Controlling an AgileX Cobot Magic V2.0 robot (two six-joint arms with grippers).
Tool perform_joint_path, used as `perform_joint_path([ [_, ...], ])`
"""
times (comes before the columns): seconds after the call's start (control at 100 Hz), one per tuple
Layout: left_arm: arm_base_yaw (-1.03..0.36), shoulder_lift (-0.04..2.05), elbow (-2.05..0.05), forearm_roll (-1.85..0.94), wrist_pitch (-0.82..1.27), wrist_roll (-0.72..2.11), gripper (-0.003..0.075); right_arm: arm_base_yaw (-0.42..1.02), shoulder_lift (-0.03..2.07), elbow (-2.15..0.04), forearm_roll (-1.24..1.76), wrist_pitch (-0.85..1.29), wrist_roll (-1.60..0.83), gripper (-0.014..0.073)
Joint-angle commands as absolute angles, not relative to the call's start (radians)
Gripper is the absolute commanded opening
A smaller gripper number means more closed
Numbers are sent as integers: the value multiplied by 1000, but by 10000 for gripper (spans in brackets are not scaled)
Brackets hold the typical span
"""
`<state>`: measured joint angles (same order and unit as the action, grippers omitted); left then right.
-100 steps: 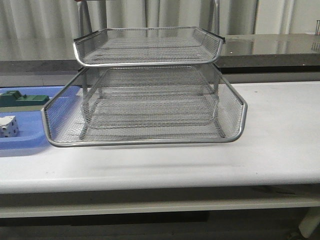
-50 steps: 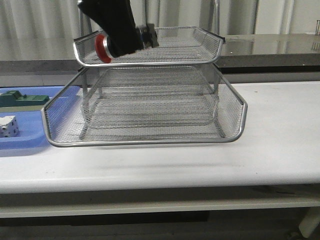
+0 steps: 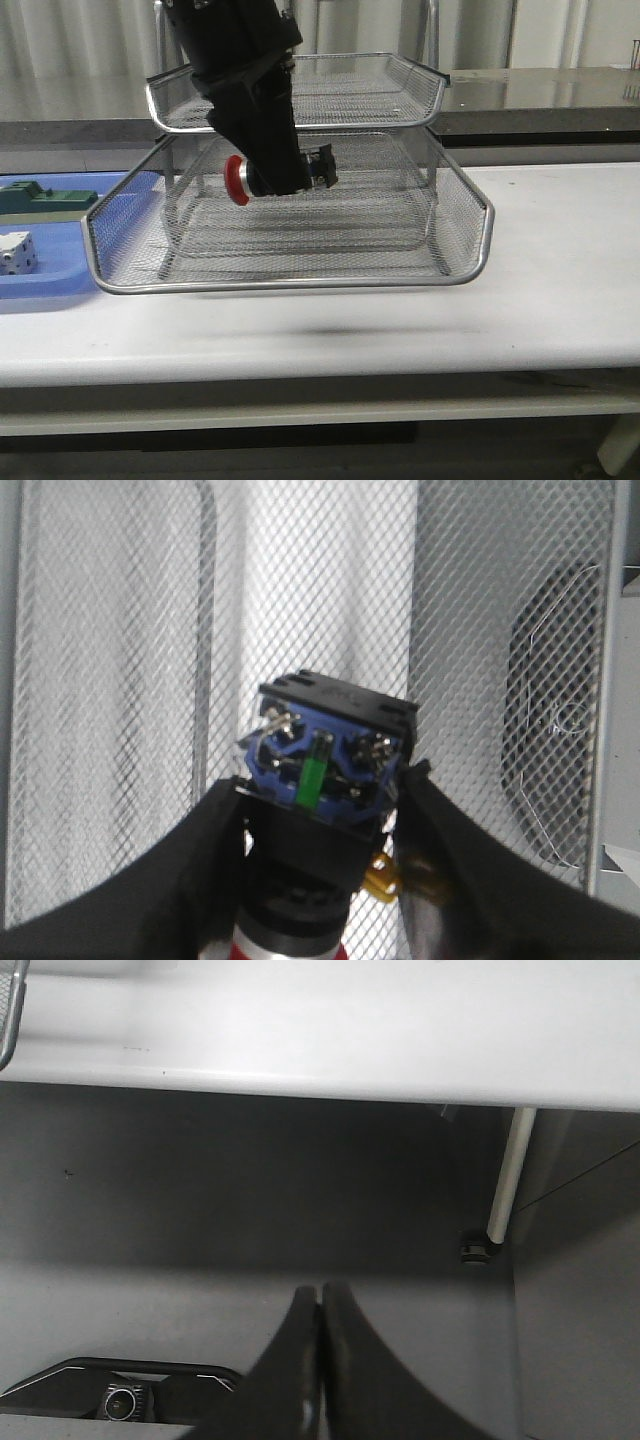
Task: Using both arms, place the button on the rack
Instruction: 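Lift the red button and lower it into the pulled-out middle tray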
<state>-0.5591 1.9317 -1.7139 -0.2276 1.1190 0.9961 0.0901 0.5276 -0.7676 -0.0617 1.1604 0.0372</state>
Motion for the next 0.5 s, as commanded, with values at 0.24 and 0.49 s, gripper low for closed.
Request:
perform_joint_path([
  [0.24,-579,1876,-1741,-210,1080,990,319,88,532,-801,-71,1112,37,-71],
  [0.49,-579,1876,-1741,-209,1078,988,470,88,532,-801,-71,1112,37,-71],
])
